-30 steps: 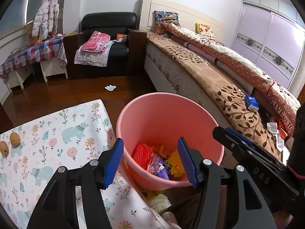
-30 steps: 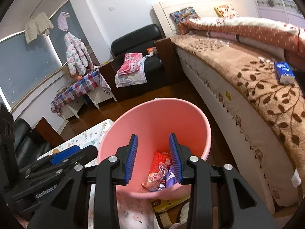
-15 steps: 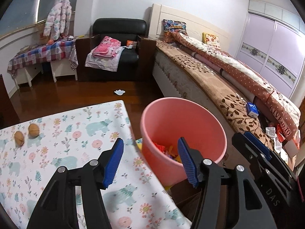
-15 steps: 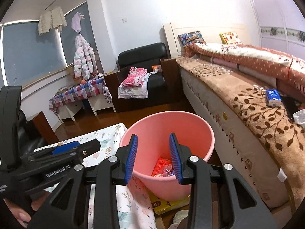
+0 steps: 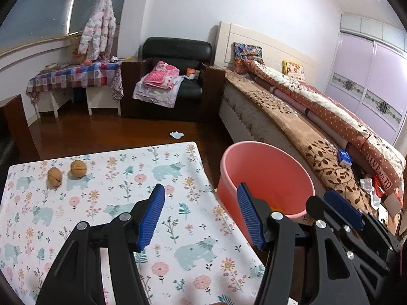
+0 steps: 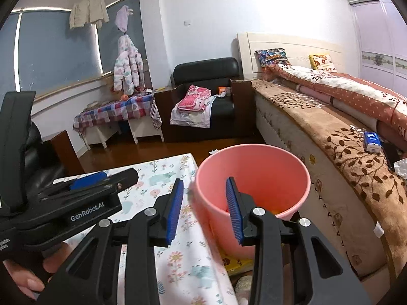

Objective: Collect trash

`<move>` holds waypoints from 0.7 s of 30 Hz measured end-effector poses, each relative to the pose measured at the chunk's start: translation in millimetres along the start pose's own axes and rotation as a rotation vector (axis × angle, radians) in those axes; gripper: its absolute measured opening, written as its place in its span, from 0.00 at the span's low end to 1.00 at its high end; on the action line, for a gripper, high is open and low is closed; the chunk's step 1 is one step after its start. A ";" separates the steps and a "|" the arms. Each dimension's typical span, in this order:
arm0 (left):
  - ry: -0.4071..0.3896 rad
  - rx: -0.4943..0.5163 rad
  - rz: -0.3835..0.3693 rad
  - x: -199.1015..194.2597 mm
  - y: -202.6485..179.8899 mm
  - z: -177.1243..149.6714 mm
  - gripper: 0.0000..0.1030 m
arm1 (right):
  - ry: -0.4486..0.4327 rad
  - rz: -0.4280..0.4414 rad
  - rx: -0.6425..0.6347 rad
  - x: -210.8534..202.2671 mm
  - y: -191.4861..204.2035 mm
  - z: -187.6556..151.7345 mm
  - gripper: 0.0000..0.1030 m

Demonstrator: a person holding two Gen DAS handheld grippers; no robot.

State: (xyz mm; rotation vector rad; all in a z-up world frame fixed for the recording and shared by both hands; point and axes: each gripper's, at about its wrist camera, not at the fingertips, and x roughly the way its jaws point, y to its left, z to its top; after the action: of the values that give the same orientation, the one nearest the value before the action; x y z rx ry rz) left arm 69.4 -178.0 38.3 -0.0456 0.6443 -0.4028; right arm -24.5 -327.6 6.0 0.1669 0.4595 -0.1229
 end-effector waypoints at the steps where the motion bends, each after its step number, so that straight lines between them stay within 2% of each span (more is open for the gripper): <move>1: -0.008 -0.002 0.004 -2.5 1.7 -0.5 0.57 | 0.002 0.000 0.001 -1.0 3.2 -0.1 0.34; 6: -0.036 -0.007 0.019 -10.4 6.6 -3.6 0.57 | 0.002 -0.019 -0.016 -3.8 13.8 -2.3 0.34; 13: -0.026 -0.031 0.018 -14.7 14.5 -8.9 0.56 | -0.019 -0.065 -0.019 -7.8 26.0 -5.3 0.34; 21: -0.016 -0.050 0.030 -17.0 21.0 -13.5 0.54 | 0.008 -0.082 -0.014 -1.7 29.3 -8.6 0.34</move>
State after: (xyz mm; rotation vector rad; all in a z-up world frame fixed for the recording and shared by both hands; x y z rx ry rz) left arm 56.4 -151.0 33.8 -0.0868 0.6385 -0.3570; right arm -25.2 -297.2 3.1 0.1345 0.4752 -0.1998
